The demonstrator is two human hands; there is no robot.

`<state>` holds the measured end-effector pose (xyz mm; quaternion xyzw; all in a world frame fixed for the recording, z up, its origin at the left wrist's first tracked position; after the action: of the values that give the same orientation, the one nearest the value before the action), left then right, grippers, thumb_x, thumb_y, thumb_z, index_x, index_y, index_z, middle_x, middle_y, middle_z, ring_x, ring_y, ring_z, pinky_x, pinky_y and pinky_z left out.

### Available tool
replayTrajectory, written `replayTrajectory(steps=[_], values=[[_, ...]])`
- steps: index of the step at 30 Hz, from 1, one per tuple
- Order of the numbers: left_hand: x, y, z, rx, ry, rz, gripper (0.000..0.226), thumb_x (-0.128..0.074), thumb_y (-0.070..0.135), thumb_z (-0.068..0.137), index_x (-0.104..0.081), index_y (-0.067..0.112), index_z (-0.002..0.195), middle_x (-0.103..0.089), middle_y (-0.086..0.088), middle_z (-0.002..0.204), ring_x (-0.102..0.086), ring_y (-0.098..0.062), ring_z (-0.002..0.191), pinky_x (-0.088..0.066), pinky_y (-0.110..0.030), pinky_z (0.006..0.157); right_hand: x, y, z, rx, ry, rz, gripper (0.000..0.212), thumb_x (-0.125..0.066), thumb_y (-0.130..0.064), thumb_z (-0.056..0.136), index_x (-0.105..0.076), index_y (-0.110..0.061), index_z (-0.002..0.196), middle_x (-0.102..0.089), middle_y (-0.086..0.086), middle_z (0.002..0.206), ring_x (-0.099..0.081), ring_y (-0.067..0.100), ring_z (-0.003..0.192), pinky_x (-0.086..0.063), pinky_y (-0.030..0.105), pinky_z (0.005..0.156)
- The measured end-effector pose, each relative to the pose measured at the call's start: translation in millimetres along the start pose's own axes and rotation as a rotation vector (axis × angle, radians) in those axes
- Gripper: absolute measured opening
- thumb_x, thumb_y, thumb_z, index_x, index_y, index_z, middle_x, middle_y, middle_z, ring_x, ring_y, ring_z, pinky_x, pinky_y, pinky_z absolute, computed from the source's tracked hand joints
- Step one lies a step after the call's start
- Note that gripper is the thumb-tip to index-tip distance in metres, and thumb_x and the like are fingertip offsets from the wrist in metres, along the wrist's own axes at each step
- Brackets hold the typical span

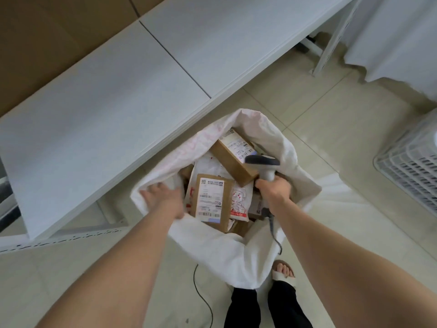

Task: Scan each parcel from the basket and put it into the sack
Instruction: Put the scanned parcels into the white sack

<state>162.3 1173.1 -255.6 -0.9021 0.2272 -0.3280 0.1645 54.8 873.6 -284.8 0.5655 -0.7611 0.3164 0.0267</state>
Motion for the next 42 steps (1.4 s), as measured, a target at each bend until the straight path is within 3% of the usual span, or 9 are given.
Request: replayTrajectory(steps=[3,5,9,12,16,19,24,34,42], values=[[-24,-45,17,0.19,-0.108,-0.013,0.084,-0.058,0.045,0.086,-0.013,0.022,0.153,0.002,-0.025,0.157,-0.004,-0.046,0.143,-0.011,-0.063,0.113,23,23,19,-0.034,0.145,-0.122,0.039,-0.061,-0.028,0.084,-0.058,-0.017,0.121,-0.039,0.012,0.125,-0.049,0.038,0.115,-0.049,0.05,0.097],[-18,-38,22,0.188,-0.079,-0.08,0.083,-0.057,0.046,0.087,-0.013,0.022,0.152,-0.006,-0.022,0.157,-0.012,-0.043,0.143,-0.018,-0.061,0.112,17,27,24,-0.021,0.131,-0.118,0.038,-0.062,-0.028,0.083,-0.059,-0.019,0.12,-0.039,0.012,0.128,-0.051,0.04,0.114,-0.048,0.05,0.098],[36,12,18,-0.051,0.191,-0.4,0.076,-0.06,0.048,0.087,-0.022,0.027,0.149,-0.031,-0.011,0.151,-0.033,-0.035,0.137,-0.037,-0.05,0.104,-2,18,16,0.037,0.039,0.022,0.027,-0.068,-0.019,0.085,-0.061,-0.018,0.111,-0.057,0.01,0.116,-0.061,0.026,0.091,-0.055,0.04,0.085],[49,3,22,0.046,0.169,-0.75,0.076,-0.053,0.047,0.092,-0.015,0.022,0.153,-0.029,-0.013,0.154,-0.035,-0.034,0.136,-0.037,-0.046,0.105,-7,14,10,0.055,-0.03,0.053,0.019,-0.064,-0.012,0.09,-0.054,-0.016,0.105,-0.056,0.0,0.084,-0.053,0.012,0.068,-0.048,0.026,0.064],[66,12,8,-0.026,0.157,-0.688,0.037,-0.053,0.029,0.092,-0.054,0.005,0.12,-0.061,-0.012,0.116,-0.058,-0.026,0.097,-0.046,-0.033,0.077,-3,10,-6,0.058,-0.046,0.074,0.022,-0.066,-0.012,0.088,-0.056,-0.012,0.108,-0.064,0.006,0.088,-0.06,0.014,0.07,-0.055,0.032,0.073],[85,30,-15,-0.102,0.201,-0.705,0.027,-0.05,0.022,0.092,-0.061,0.004,0.109,-0.061,-0.006,0.089,-0.057,-0.022,0.082,-0.039,-0.028,0.062,7,0,-23,0.101,-0.05,0.045,0.022,-0.066,-0.013,0.086,-0.056,-0.016,0.105,-0.061,0.002,0.08,-0.058,0.013,0.067,-0.056,0.033,0.072],[120,62,-59,-0.24,0.26,-0.739,0.045,-0.05,0.019,0.093,-0.047,0.014,0.137,-0.049,-0.009,0.136,-0.054,-0.027,0.115,-0.046,-0.033,0.087,37,-11,-55,0.131,-0.086,0.199,0.012,-0.064,-0.015,0.086,-0.06,-0.013,0.097,-0.062,0.004,0.077,-0.054,0.014,0.063,-0.049,0.025,0.061],[181,162,-158,-0.404,0.323,-0.602,0.038,-0.051,0.021,0.096,-0.05,0.013,0.132,-0.054,-0.01,0.13,-0.055,-0.025,0.113,-0.043,-0.029,0.081,134,-17,-98,0.202,-0.299,0.49,0.028,-0.063,-0.001,0.08,-0.051,-0.007,0.105,-0.057,0.009,0.067,-0.055,0.018,0.058,-0.053,0.033,0.058],[235,339,-292,-0.534,0.421,-0.558,0.043,-0.052,0.018,0.094,-0.048,0.013,0.136,-0.045,-0.014,0.138,-0.05,-0.031,0.121,-0.043,-0.038,0.102,333,39,-89,0.166,-0.181,0.825,0.01,-0.057,-0.002,0.089,-0.051,-0.009,0.085,-0.049,0.008,0.058,-0.043,0.014,0.043,-0.042,0.022,0.044]])
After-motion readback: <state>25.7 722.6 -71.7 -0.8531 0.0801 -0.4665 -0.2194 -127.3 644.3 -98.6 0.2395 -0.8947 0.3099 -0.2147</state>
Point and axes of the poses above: each hand's wrist, its own z-axis towards the middle knuckle, its own x-axis out of the back of the hand, y = z × x, the point moved 10 cm from there along z, towards the middle knuckle
